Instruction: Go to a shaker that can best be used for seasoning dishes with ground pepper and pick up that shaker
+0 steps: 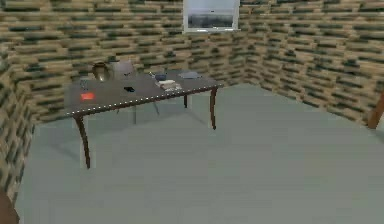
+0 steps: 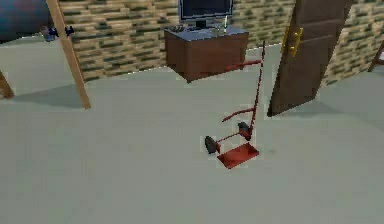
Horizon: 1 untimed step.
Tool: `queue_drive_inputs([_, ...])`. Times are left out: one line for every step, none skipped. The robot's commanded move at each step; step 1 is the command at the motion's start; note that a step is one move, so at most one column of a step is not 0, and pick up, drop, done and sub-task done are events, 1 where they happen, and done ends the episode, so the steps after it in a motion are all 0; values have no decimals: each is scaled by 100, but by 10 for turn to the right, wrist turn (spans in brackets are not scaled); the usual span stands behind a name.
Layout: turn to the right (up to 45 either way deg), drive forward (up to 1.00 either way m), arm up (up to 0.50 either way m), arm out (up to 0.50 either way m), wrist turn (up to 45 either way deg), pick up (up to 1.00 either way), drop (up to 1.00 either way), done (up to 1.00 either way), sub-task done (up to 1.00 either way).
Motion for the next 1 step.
queue_drive_inputs([-330,0,0,0,0,0,0,0,0])
